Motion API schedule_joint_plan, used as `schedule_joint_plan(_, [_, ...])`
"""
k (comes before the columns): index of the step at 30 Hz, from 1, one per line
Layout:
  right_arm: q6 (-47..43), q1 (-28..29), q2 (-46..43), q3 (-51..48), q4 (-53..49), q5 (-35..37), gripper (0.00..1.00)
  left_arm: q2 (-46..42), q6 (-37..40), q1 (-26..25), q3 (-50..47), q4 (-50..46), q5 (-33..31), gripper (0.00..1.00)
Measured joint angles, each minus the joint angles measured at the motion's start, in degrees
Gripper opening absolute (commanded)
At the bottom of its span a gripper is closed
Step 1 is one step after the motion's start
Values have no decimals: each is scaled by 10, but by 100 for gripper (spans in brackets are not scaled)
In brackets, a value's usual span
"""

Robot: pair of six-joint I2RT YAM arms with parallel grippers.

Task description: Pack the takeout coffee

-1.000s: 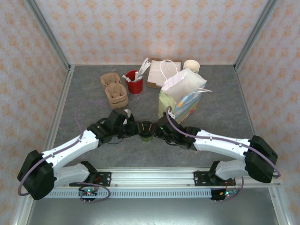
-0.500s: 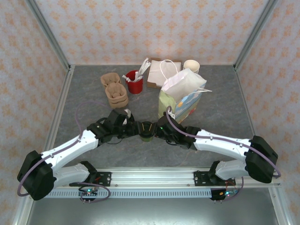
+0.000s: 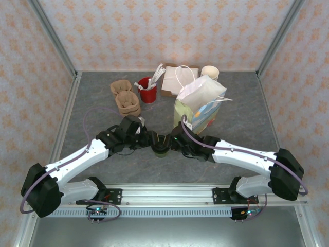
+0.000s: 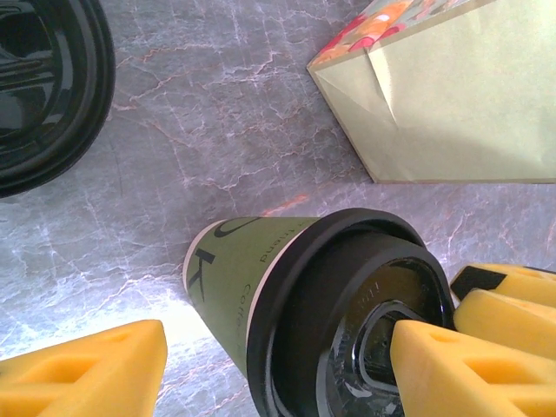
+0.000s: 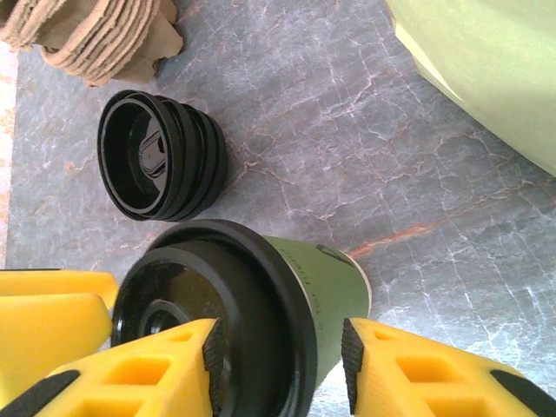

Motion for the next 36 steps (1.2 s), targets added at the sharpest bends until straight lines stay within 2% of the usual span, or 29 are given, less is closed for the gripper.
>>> schedule_joint_plan(9, [-11, 0, 9, 42, -14, -6, 44, 0, 18, 3, 54, -49, -31, 75])
schedule_joint_plan(12, [-20, 0, 9, 67, -26, -11, 44, -3, 27, 22, 85, -71, -50, 76])
schedule_joint_plan(17, [-44, 0, 1, 115, -43, -26, 44, -23, 41, 95, 142, -107, -91, 77])
schedule_joint_plan(22, [-70, 0, -20, 161, -63, -40, 43, -26, 43, 199, 168, -108, -106, 80])
schedule_joint_plan(25, [-85, 0, -37, 186, -76, -46, 43, -14, 46, 245, 173, -106, -108, 81])
schedule_joint_plan(32, [-125, -8, -100, 220, -99, -47, 43, 53, 56, 322, 190, -82, -89, 81])
schedule_joint_plan(36, [-133, -42, -134, 222, -109, -52, 43, 95, 53, 352, 198, -63, -56, 75])
